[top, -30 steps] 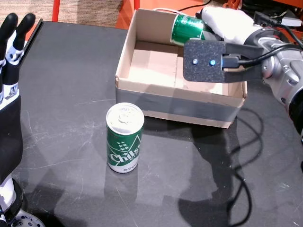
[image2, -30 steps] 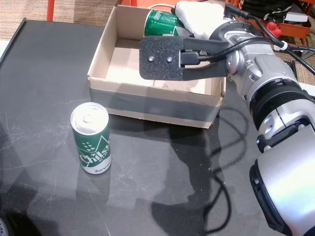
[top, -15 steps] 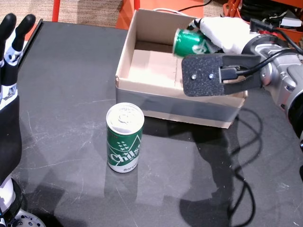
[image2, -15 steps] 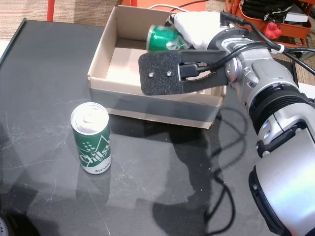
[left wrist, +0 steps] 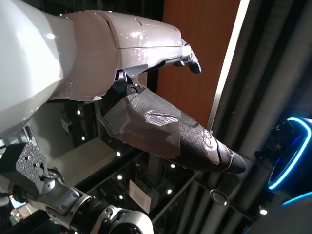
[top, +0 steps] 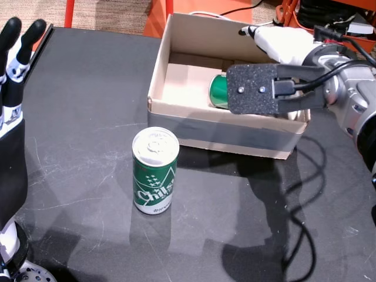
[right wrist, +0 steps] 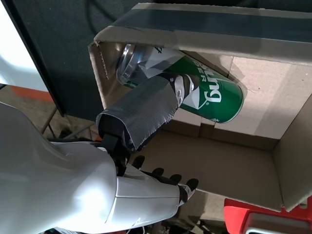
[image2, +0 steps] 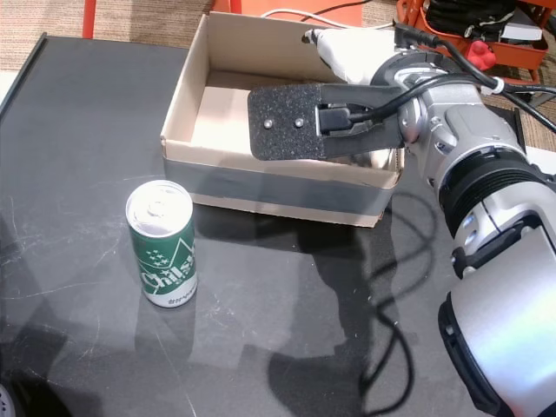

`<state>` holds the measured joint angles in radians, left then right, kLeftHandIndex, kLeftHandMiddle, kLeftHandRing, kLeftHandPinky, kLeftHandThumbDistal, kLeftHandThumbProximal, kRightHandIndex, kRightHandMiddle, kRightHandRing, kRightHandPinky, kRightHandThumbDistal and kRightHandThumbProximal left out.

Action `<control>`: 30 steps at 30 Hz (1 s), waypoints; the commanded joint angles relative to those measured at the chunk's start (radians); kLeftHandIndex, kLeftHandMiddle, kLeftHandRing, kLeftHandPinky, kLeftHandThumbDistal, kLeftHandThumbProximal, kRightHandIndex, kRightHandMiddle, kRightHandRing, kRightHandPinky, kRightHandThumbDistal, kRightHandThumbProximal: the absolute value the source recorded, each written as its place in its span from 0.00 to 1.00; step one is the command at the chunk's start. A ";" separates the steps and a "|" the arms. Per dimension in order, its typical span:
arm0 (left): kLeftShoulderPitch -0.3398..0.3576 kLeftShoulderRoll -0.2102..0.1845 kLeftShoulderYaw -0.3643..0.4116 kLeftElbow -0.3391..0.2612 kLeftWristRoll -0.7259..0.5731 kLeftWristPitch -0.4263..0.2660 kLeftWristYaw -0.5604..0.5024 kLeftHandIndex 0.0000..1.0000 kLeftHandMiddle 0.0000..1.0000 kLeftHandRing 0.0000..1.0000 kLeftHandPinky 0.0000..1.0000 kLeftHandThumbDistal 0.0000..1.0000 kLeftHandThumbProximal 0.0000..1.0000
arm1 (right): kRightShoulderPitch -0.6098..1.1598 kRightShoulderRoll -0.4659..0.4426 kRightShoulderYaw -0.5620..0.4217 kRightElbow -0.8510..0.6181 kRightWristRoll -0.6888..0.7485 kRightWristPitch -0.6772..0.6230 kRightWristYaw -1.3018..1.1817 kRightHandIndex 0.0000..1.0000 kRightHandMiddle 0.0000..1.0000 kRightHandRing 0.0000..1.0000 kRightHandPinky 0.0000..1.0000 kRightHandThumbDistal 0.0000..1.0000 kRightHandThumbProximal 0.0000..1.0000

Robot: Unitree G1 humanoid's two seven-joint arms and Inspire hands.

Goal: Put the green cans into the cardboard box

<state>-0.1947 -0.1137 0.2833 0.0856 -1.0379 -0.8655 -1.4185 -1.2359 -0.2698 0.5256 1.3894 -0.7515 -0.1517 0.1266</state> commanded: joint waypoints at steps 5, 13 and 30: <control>0.044 -0.057 0.002 0.011 -0.018 0.025 -0.016 0.98 1.00 1.00 0.94 1.00 0.53 | -0.010 -0.007 -0.055 -0.004 0.057 -0.033 0.029 0.84 0.97 1.00 1.00 0.96 0.66; 0.037 -0.057 0.011 0.023 -0.009 0.026 -0.008 0.98 1.00 1.00 0.92 1.00 0.53 | -0.014 -0.025 -0.170 -0.041 0.173 -0.253 -0.010 0.76 0.89 0.95 0.96 0.84 0.63; -0.016 -0.048 0.049 0.097 -0.014 0.070 -0.030 0.98 1.00 1.00 0.90 1.00 0.56 | 0.323 -0.096 -0.446 -0.293 0.618 -1.075 0.067 0.74 0.79 0.80 0.83 0.73 0.73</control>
<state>-0.2019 -0.1138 0.3252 0.1676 -1.0551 -0.7873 -1.4393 -0.9444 -0.3507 0.0957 1.1189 -0.1584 -1.2066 0.1798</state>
